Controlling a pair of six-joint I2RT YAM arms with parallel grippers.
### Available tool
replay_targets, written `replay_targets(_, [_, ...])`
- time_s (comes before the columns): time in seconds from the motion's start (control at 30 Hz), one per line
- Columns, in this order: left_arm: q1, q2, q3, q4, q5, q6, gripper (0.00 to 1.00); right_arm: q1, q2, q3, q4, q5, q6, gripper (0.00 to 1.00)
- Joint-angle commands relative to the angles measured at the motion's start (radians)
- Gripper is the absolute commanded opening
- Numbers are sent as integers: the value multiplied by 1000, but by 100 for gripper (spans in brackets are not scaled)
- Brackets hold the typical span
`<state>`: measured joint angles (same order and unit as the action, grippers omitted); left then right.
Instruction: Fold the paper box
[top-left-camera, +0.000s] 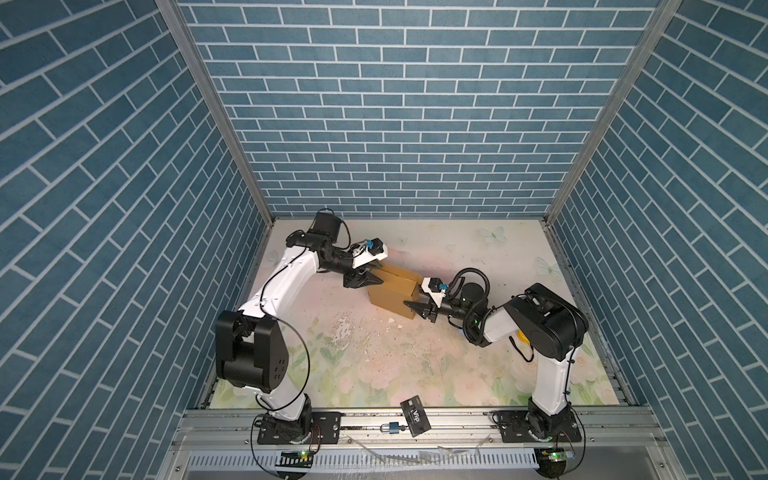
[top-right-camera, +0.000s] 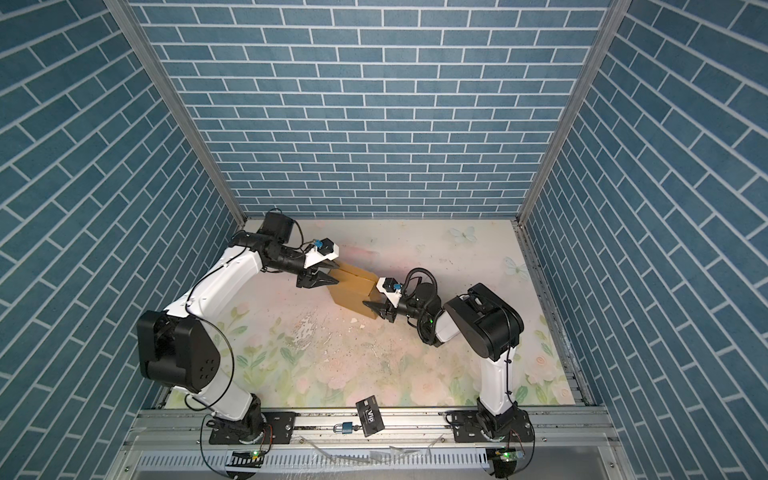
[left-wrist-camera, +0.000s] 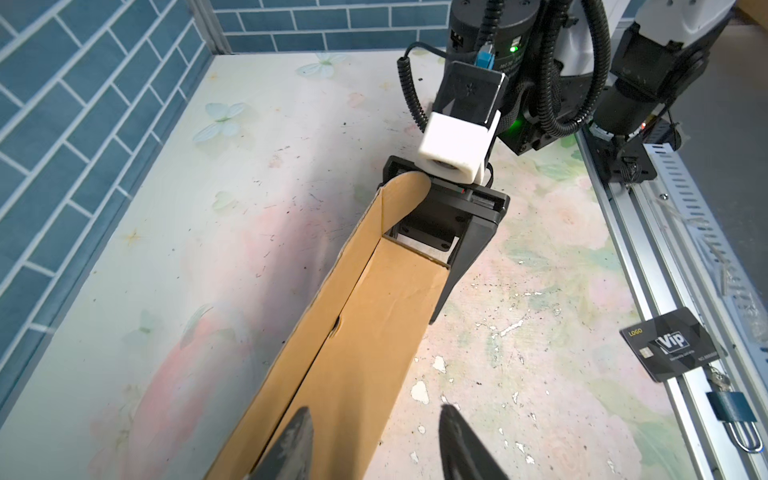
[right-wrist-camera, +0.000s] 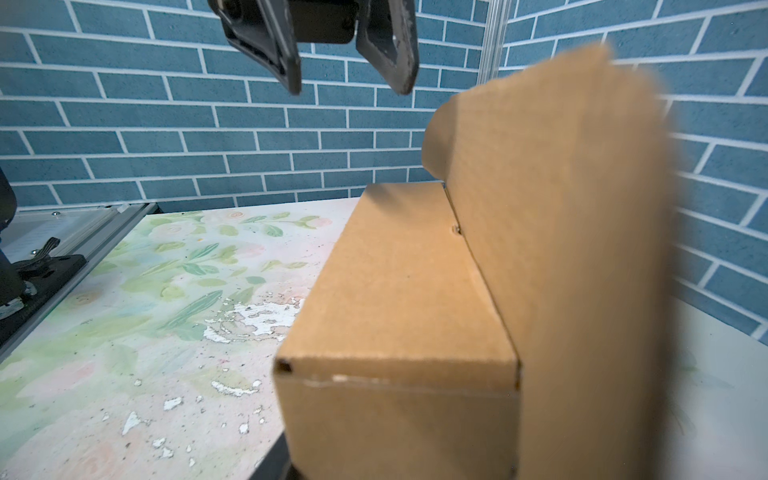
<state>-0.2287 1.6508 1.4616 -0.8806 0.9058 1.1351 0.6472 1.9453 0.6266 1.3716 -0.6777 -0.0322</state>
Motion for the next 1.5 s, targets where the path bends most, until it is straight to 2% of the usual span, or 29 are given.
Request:
replay_targets(0.0, [-39, 29, 64, -56, -55, 83, 54, 6, 27, 2, 4, -20, 20, 47])
replay_targets(0.3, [-62, 85, 154, -26, -50, 85, 53, 6, 32, 2, -2, -15, 16, 47])
replay_targets(0.6, [-81, 190, 240, -51, -53, 89, 45, 7, 21, 12, -34, -23, 17, 47])
replay_targets(0.7, [-84, 206, 252, -89, -52, 106, 40, 7, 20, -1, -4, -12, 25, 47])
replay_targets(0.87, [-84, 195, 226, -107, -52, 119, 24, 2, 35, -5, 15, -4, 35, 47])
replay_targets(1.03, [-84, 189, 227, -111, -50, 117, 8, -2, 38, -9, 25, 1, 32, 51])
replay_targets(1.13, [-84, 187, 224, -118, -48, 117, 2, -2, 28, -15, 25, 10, 35, 55])
replay_targets(1.47, [-86, 185, 213, -114, -50, 117, 0, -17, -54, -96, 26, 71, 25, 64])
